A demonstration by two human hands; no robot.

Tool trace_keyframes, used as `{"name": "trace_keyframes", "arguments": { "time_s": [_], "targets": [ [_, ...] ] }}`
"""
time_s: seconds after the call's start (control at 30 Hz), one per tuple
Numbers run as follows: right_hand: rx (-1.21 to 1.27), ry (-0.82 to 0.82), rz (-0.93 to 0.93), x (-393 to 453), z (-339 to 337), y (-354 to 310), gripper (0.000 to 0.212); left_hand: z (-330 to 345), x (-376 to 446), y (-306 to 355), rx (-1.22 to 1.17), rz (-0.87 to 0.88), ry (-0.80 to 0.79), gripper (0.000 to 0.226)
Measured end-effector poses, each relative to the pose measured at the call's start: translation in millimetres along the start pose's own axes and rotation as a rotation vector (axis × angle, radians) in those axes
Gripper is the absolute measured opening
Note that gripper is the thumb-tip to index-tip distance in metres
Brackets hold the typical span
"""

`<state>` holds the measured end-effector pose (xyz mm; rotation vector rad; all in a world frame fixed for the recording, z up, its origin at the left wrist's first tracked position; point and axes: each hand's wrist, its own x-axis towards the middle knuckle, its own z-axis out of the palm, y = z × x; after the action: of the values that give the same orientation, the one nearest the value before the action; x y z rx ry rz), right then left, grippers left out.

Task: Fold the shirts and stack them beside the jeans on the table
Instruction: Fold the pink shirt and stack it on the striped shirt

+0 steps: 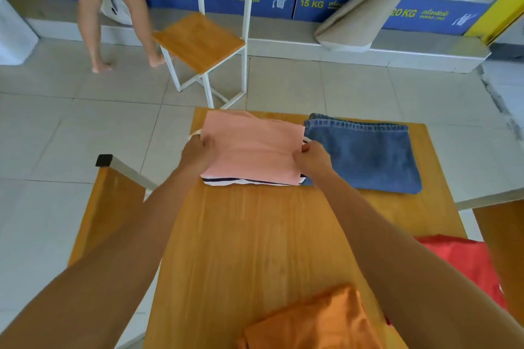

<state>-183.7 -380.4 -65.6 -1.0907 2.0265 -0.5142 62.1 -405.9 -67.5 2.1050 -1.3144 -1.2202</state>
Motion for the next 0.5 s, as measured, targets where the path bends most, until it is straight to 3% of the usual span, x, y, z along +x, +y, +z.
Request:
{"name": "trace_keyframes", "arguments": {
  "time_s": [0.1,0.27,0.43,0.5],
  "targets": [
    [-0.018,0.031,0.005,8,10,8,0.013,0,12,-6,-0.027,-0.002,-0.01,0.05],
    [0.17,0.166,0.005,11,3,4,0.023,-5,14,-8,-0.082,0.117,0.083,0.044],
    [0.066,0.184,-0.012,6,13,8,0.02,9,17,-17,-0.021,0.088,0.048,0.043],
    [0.049,0.233,-0.013,6,10,-1,0.018,9,16,-7,0.031,0.057,0.109,0.042]
  ]
}}
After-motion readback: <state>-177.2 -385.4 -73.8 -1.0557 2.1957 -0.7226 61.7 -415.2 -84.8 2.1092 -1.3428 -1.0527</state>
